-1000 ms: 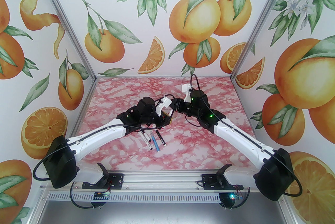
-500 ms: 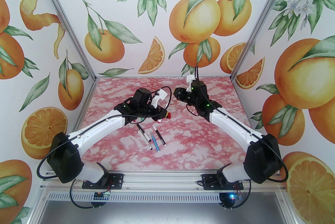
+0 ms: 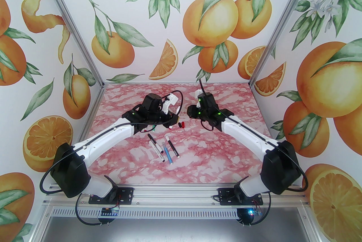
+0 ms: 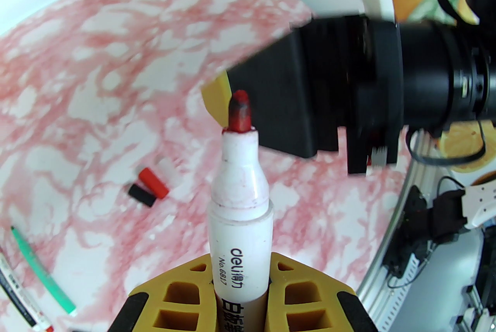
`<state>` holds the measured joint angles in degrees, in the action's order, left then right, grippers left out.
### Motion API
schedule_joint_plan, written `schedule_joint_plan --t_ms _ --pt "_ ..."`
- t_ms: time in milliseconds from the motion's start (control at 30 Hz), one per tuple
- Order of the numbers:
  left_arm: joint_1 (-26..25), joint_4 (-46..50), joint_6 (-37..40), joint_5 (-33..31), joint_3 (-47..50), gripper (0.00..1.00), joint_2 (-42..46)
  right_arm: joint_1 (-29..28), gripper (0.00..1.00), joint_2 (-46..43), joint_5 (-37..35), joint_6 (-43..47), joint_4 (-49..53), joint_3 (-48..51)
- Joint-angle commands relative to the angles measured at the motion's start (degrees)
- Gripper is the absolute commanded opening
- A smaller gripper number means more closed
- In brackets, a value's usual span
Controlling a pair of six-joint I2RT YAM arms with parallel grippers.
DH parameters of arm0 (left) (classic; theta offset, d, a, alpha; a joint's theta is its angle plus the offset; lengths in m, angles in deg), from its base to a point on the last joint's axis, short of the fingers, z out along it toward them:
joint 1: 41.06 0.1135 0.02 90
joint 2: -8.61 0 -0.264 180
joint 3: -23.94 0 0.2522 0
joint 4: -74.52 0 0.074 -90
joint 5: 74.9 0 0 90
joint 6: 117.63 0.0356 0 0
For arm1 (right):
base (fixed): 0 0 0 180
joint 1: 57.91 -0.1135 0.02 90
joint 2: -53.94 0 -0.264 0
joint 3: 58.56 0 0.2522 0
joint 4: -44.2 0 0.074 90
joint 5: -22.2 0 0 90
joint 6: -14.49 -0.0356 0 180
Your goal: Open the pen caps
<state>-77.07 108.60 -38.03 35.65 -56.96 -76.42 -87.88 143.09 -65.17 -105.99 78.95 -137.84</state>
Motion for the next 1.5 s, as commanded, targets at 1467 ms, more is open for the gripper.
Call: schedule_joint_plan --t_ms 1467 --pt "3.2 -6.9 -1.1 -3.3 11.3 0.00 7.5 1.5 0.20 22.8 -6.1 -1.3 6.1 -8.3"
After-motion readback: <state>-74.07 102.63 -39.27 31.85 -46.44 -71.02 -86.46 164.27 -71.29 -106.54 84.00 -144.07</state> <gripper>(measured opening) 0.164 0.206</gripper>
